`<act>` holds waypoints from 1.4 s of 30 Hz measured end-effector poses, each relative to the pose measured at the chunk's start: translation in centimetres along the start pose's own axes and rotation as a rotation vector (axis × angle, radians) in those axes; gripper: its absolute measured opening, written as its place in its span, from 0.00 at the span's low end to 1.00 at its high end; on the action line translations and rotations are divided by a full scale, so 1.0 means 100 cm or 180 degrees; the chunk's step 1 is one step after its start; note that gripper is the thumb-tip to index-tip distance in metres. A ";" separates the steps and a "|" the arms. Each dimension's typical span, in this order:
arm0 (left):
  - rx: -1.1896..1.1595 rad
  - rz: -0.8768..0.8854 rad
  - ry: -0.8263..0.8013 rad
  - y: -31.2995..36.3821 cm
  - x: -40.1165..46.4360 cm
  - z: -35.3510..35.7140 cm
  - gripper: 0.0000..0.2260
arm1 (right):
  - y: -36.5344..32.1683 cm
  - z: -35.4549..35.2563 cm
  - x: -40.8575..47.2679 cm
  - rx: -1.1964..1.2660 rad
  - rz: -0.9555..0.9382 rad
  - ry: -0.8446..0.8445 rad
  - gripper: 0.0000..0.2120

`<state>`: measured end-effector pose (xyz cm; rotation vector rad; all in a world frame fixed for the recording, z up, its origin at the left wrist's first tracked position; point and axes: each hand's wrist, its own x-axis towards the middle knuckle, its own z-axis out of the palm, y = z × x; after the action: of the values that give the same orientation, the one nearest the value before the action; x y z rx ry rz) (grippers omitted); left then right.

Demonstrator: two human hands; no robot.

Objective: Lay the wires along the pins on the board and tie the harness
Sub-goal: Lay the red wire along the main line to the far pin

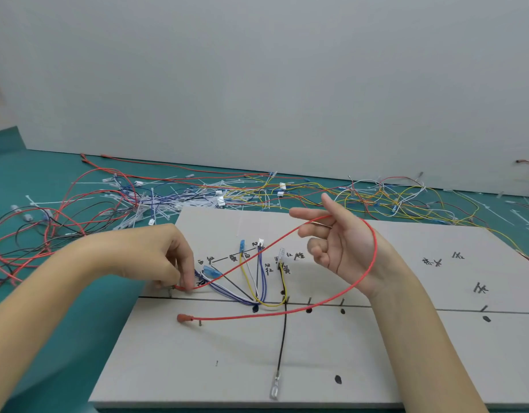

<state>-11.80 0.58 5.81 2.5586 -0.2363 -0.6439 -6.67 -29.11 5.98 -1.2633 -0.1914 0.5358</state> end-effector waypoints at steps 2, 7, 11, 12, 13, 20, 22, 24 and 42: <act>-0.0092 0.0002 -0.0064 0.001 0.000 0.000 0.14 | 0.000 -0.001 0.002 0.0229 0.0003 0.0355 0.17; -0.0490 0.0005 -0.0107 0.000 -0.001 0.001 0.09 | -0.002 -0.008 0.002 0.1364 0.0055 0.0840 0.06; -0.0632 0.0060 -0.0148 0.001 0.001 0.001 0.04 | 0.000 -0.008 0.001 0.2094 -0.0394 0.0962 0.10; -0.0666 0.0069 -0.0153 0.000 0.001 0.001 0.04 | 0.000 -0.007 0.002 0.2225 -0.0493 0.0931 0.13; -0.0698 0.0077 -0.0150 -0.001 0.002 0.001 0.05 | 0.001 -0.006 0.002 0.2314 -0.0595 0.0905 0.14; -0.0887 0.0102 -0.0176 -0.006 0.004 0.002 0.06 | 0.003 -0.007 0.008 0.0929 -0.1110 0.1303 0.20; -0.0871 0.0105 -0.0189 -0.006 0.005 0.002 0.05 | 0.003 -0.014 0.007 0.0961 -0.0975 0.1453 0.22; -0.0855 0.0096 -0.0145 -0.006 0.006 0.003 0.04 | 0.004 -0.021 0.007 0.1464 -0.0718 0.1487 0.21; -0.0814 0.0098 -0.0123 -0.005 0.008 0.005 0.03 | 0.003 -0.019 -0.003 0.2118 0.0071 0.0595 0.27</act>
<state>-11.33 0.60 4.88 2.2956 -0.1924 -0.6668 -6.24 -30.84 5.12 -0.6590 0.1529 0.4444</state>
